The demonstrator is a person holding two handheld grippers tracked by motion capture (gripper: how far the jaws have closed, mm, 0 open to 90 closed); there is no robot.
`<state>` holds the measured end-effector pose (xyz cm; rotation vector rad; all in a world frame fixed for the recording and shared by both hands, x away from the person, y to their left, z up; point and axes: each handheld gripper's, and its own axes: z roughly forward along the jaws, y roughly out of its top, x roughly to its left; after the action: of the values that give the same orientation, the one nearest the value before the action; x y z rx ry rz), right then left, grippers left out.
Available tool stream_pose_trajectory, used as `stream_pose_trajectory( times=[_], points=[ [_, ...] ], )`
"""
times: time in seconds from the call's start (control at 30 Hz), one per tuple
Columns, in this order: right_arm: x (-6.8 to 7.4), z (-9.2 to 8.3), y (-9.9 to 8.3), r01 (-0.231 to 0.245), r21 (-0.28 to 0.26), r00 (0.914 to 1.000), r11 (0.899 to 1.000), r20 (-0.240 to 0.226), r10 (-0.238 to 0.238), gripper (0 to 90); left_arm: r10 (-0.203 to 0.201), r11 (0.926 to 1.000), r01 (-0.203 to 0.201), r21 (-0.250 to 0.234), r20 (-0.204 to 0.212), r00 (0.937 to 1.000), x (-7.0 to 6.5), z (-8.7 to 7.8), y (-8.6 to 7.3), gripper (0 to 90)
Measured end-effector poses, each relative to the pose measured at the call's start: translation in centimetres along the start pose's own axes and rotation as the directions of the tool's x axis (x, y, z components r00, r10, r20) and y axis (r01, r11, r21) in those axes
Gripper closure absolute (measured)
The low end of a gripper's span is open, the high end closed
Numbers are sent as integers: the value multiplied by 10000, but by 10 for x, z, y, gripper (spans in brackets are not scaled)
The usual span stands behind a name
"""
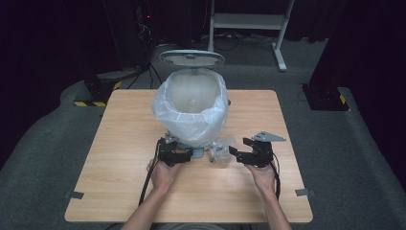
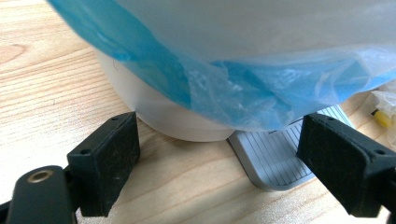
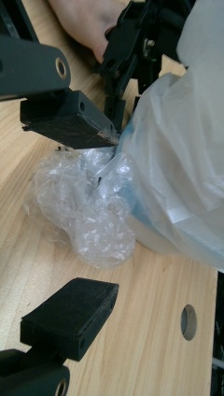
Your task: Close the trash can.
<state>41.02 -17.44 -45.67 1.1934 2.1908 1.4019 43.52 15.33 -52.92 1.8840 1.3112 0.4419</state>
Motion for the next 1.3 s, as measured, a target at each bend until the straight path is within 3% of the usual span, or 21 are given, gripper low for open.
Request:
stream_pose_trajectory(
  times=[0.47,0.67,1.3],
  points=[
    [4,17,-11,164,411,9994,9990,306,-177,258,13,10000,-13,0,-13,10000,0,0,0,134],
    [11,25,-9,570,427,9963,9975,617,-596,258,14,10000,-14,10,-6,10000,0,0,0,134],
    [5,60,-18,253,1435,9972,9893,665,-351,317,-6,10000,6,-4,11,10000,0,0,0,135]
  ],
)
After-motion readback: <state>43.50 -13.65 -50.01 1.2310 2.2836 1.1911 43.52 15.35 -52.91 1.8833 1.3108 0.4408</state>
